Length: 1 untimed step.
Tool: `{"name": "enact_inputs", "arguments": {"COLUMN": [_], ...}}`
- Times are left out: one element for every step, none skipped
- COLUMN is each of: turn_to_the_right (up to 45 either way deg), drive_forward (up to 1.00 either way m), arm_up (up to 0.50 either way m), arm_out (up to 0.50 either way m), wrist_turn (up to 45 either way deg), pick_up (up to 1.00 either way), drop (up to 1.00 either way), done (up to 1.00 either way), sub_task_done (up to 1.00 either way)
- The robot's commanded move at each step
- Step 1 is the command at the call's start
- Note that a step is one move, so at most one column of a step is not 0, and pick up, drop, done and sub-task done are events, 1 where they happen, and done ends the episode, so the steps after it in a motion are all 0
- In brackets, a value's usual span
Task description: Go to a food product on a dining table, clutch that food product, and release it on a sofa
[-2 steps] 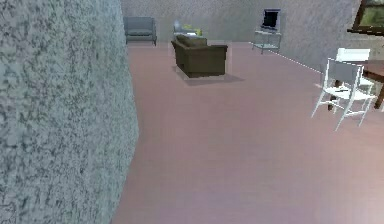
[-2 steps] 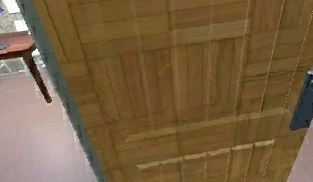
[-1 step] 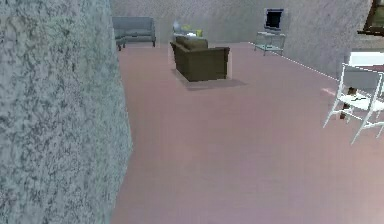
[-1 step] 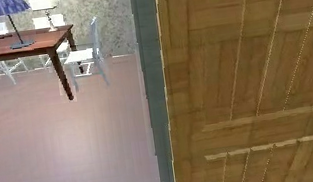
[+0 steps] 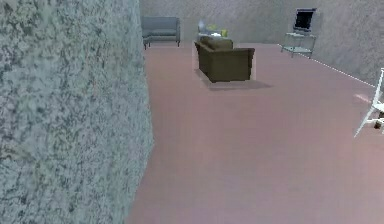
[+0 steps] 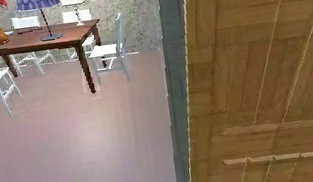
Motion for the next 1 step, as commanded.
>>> {"name": "enact_inputs", "arguments": {"turn_to_the_right": [0.0], "drive_forward": [1.00], "arm_up": [0.00], "arm_out": [0.00], "wrist_turn": [0.0], "pick_up": [0.00], "drop": [0.00], "done": [0.00], "sub_task_done": [0.00]}}
